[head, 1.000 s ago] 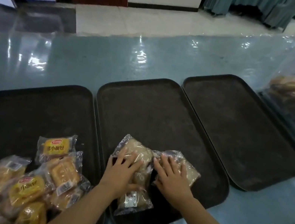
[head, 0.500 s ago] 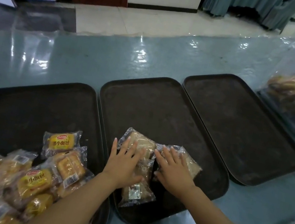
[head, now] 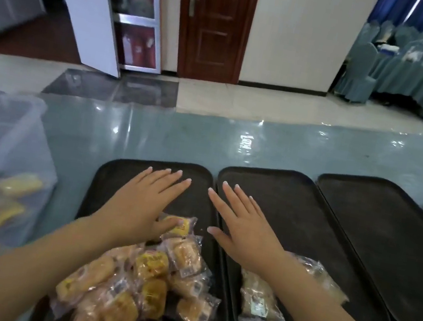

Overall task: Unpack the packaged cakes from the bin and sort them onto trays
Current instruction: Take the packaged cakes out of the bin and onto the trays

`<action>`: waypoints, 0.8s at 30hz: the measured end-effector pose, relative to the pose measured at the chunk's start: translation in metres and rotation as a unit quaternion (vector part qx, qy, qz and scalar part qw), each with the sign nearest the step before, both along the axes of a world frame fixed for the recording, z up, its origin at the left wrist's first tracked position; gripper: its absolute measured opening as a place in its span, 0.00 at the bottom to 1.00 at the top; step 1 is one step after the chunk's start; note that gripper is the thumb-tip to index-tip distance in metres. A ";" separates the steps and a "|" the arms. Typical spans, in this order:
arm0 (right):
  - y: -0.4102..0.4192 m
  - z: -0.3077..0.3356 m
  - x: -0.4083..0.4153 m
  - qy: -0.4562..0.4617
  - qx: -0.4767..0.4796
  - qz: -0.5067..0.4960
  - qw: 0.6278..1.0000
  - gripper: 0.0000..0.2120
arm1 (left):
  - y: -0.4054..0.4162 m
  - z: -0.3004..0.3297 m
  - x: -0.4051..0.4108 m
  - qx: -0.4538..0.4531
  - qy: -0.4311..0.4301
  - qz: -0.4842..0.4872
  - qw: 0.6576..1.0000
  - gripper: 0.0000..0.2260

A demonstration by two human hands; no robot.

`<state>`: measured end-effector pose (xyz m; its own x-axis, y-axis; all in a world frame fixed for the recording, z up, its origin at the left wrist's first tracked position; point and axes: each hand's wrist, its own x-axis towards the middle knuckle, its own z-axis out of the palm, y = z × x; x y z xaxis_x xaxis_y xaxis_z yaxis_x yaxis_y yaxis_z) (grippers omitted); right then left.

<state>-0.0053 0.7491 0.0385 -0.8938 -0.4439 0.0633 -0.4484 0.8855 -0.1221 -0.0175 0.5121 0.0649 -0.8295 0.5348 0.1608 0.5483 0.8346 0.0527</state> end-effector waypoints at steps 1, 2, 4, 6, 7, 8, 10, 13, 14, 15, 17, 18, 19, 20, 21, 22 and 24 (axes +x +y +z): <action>-0.021 0.009 0.000 0.011 -0.003 0.019 1.000 0.32 | -0.023 0.010 0.005 -0.003 0.014 0.005 1.000 0.33; -0.043 0.017 0.000 0.019 -0.008 0.037 0.999 0.32 | -0.046 0.020 0.011 -0.008 0.027 0.013 1.000 0.33; -0.089 0.032 0.001 0.036 -0.021 0.071 0.997 0.32 | -0.094 0.036 0.023 -0.016 0.036 0.028 0.999 0.34; -0.138 0.046 0.003 0.053 -0.033 0.105 0.992 0.32 | -0.142 0.050 0.036 -0.021 0.046 0.043 0.998 0.33; -0.162 0.053 0.003 0.062 -0.039 0.122 0.990 0.32 | -0.165 0.056 0.043 -0.023 0.054 0.050 0.997 0.32; -0.187 0.058 0.003 0.071 -0.046 0.137 0.987 0.32 | -0.189 0.061 0.049 -0.021 0.061 0.053 0.997 0.31; -0.235 0.067 0.003 0.086 -0.060 0.163 0.981 0.32 | -0.235 0.068 0.061 -0.018 0.070 0.059 0.996 0.30; -0.303 0.075 0.003 0.082 -0.070 0.191 0.976 0.33 | -0.298 0.076 0.079 -0.031 0.068 0.102 0.992 0.31; -0.322 0.076 0.003 0.076 -0.070 0.198 0.975 0.33 | -0.316 0.077 0.084 -0.036 0.068 0.113 0.991 0.30; -0.341 0.077 0.004 0.070 -0.070 0.203 0.974 0.33 | -0.334 0.076 0.089 -0.041 0.066 0.121 0.990 0.30; -0.374 0.076 0.004 0.050 -0.070 0.206 0.975 0.33 | -0.368 0.071 0.094 -0.049 0.064 0.131 0.988 0.30; -0.389 0.074 0.004 0.036 -0.070 0.206 0.975 0.33 | -0.385 0.067 0.096 -0.053 0.062 0.132 0.988 0.29; -0.403 0.071 0.004 0.021 -0.070 0.206 0.976 0.33 | -0.401 0.063 0.097 -0.060 0.053 0.137 0.987 0.29; -0.416 0.068 0.003 0.009 -0.072 0.206 0.976 0.33 | -0.415 0.058 0.098 -0.065 0.040 0.144 0.987 0.29; -0.429 0.065 0.002 -0.003 -0.074 0.204 0.976 0.33 | -0.428 0.052 0.097 -0.063 0.022 0.155 0.986 0.30; -0.441 0.061 0.001 -0.015 -0.074 0.201 0.977 0.33 | -0.440 0.047 0.096 -0.059 0.008 0.164 0.985 0.30; -0.462 0.055 -0.003 -0.036 -0.067 0.192 0.978 0.33 | -0.459 0.035 0.090 -0.055 0.003 0.168 0.984 0.31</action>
<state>-0.0085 0.2867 0.0931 -0.6671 -0.7399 0.0864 -0.7309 0.6276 -0.2683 0.0728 0.0533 0.1001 -0.9615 0.2454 0.1233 0.2408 0.9692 -0.0512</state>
